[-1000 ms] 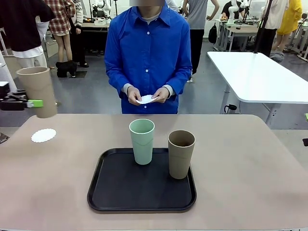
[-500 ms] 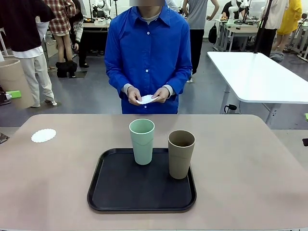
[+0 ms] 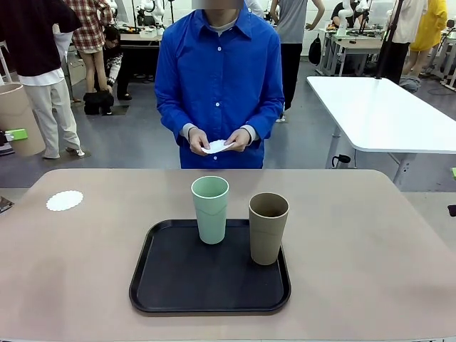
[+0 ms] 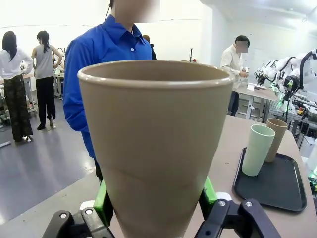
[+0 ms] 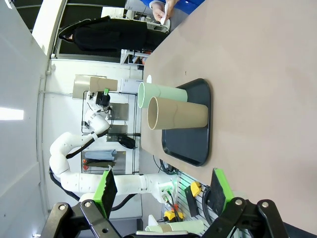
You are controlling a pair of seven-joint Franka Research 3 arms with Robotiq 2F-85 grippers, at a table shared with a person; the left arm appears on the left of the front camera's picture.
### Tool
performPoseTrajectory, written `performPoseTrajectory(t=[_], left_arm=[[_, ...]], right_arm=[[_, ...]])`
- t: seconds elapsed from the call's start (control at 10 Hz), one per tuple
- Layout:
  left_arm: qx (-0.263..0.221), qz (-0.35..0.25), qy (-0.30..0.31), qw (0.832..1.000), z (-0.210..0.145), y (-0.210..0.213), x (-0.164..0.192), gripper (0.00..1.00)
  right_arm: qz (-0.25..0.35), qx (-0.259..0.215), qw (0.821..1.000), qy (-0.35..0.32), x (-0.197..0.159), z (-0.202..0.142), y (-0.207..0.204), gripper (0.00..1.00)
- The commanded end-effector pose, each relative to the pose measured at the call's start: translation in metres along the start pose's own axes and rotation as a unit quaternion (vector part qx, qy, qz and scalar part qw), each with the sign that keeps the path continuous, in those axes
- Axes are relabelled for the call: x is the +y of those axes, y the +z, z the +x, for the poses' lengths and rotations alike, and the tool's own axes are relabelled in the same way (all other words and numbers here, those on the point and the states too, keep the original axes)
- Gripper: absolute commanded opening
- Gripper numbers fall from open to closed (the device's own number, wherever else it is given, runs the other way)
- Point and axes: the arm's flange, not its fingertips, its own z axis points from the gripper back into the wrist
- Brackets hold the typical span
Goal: Place coasters on the table and set cups on them.
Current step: Pick up one Reusable plastic cup and place it on a coaster set by the human.
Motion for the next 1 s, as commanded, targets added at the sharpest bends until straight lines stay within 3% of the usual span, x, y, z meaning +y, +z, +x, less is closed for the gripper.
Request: performPoseTrajectory(t=[0.0,0.3,0.4,0.6,0.9], left_arm=[[-0.004,-0.007,0.001,1.0,0.001,0.0,-0.002,0.84],[-0.001,-0.001,0.001,1.0,-0.001,-0.001,-0.001,0.84],[0.002,-0.012,-0.006,1.0,-0.006,-0.009,0.02,0.84],[0.032,-0.038,-0.042,0.998,-0.03,-0.024,0.038,0.84],[0.028,-0.071,-0.016,0.997,-0.06,-0.046,0.052,0.84]], right_arm=[[0.006,-0.001,1.0,-0.001,0.0,0.001,0.0,1.0],[0.006,-0.001,1.0,-0.001,0.0,0.001,0.0,1.0],[0.006,-0.001,1.0,-0.001,0.0,0.001,0.0,1.0],[0.006,-0.001,1.0,-0.001,0.0,0.001,0.0,1.0],[0.006,-0.001,1.0,-0.001,0.0,0.001,0.0,1.0]])
